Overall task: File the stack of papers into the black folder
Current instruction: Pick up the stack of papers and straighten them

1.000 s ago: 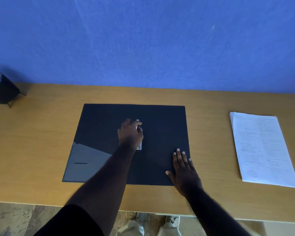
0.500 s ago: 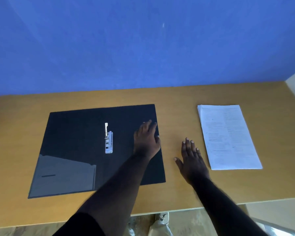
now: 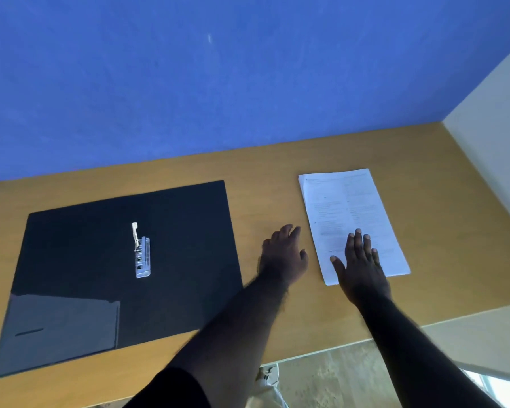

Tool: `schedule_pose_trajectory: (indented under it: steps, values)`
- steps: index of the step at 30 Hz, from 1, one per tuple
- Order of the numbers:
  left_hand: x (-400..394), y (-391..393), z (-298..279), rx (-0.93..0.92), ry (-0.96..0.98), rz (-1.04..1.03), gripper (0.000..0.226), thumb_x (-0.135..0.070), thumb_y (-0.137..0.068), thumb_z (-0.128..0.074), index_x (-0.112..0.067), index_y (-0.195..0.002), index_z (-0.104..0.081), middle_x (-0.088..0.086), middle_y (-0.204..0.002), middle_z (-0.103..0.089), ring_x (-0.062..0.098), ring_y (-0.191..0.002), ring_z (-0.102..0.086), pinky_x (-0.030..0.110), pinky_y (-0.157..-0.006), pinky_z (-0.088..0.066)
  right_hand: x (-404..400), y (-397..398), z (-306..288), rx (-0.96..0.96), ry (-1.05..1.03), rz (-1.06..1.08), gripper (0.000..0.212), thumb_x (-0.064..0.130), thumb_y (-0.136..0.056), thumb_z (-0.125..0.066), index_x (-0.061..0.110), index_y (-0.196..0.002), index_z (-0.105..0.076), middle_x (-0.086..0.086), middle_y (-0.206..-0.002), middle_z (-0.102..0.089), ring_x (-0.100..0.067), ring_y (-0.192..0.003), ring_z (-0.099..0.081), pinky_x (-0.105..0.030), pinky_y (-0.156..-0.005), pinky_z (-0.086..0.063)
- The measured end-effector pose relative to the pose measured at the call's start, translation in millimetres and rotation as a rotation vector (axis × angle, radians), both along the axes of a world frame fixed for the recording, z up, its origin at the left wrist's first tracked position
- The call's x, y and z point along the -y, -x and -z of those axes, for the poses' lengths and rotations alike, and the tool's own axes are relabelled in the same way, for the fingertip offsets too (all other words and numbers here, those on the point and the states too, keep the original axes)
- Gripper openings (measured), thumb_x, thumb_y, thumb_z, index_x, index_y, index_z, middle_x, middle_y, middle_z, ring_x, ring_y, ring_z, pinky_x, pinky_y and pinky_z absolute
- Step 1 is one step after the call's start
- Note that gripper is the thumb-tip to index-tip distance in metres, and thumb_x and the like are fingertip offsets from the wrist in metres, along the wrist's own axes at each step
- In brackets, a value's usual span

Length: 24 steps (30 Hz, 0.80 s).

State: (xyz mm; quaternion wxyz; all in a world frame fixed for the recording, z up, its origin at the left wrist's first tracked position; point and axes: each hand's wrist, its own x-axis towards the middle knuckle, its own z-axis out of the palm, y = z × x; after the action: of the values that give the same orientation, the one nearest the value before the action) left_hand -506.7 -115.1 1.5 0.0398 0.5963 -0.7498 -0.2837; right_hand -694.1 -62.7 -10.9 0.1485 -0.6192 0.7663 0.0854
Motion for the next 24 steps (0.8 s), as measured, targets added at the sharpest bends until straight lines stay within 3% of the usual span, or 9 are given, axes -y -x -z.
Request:
schedule_pose_trajectory:
  steps: [5, 9, 11, 15, 19, 24]
  values:
    - [-5, 31, 0, -0.055, -0.117, 0.012, 0.060, -0.027, -0.092, -0.050, -0.016, -0.149, -0.035, 0.006, -0.146, -0.043, 0.027, -0.128, -0.045, 0.045, -0.101, -0.045, 5, 37, -7, 0.093, -0.018, 0.320, 0.079, 0.052, -0.104, -0.032, 0.008, -0.161, 0.001, -0.013, -0.171, -0.003, -0.041, -0.156, -0.002, -0.056, -0.124, -0.012]
    - [-6, 42, 1, -0.118, -0.298, -0.074, 0.066, -0.031, -0.091, -0.046, -0.019, -0.154, -0.026, 0.003, -0.148, -0.036, 0.026, -0.130, -0.043, 0.048, -0.098, -0.050, 3, 62, -11, 0.243, -0.007, 0.512, 0.080, 0.045, -0.103, -0.042, 0.008, -0.161, 0.000, -0.016, -0.170, -0.010, -0.041, -0.154, -0.014, -0.059, -0.120, -0.023]
    - [-5, 44, -1, -0.146, -0.349, -0.104, 0.069, -0.031, -0.090, -0.046, -0.019, -0.155, -0.024, 0.002, -0.149, -0.034, 0.027, -0.129, -0.046, 0.049, -0.098, -0.050, 2, 68, -12, 0.279, -0.003, 0.553, 0.078, 0.038, -0.102, -0.047, 0.007, -0.160, -0.005, -0.018, -0.166, -0.022, -0.044, -0.148, -0.027, -0.059, -0.115, -0.032]
    - [1, 47, -9, -0.249, -0.444, -0.183, 0.066, -0.026, -0.086, -0.048, -0.017, -0.151, -0.035, 0.004, -0.148, -0.039, 0.027, -0.125, -0.052, 0.045, -0.099, -0.051, 3, 75, -13, 0.218, -0.024, 0.549, 0.069, 0.030, -0.099, -0.051, 0.007, -0.157, -0.021, -0.024, -0.152, -0.038, -0.047, -0.134, -0.038, -0.057, -0.106, -0.041]
    - [9, 41, -14, -0.428, -0.520, -0.274, 0.049, -0.020, -0.083, -0.048, -0.016, -0.130, -0.059, 0.004, -0.132, -0.060, 0.026, -0.109, -0.064, 0.041, -0.091, -0.057, 9, 83, -12, 0.265, -0.029, 0.597, 0.056, 0.027, -0.095, -0.055, 0.010, -0.146, -0.042, -0.023, -0.136, -0.051, -0.045, -0.119, -0.051, -0.050, -0.097, -0.047]
    - [12, 25, -19, -0.476, -0.506, -0.338, 0.041, -0.015, -0.084, -0.046, -0.017, -0.119, -0.067, -0.002, -0.113, -0.073, 0.023, -0.100, -0.069, 0.032, -0.078, -0.054, 11, 89, -11, 0.607, -0.034, 0.748, 0.038, 0.016, -0.095, -0.060, 0.002, -0.130, -0.061, -0.016, -0.113, -0.065, -0.037, -0.097, -0.060, -0.042, -0.081, -0.050]
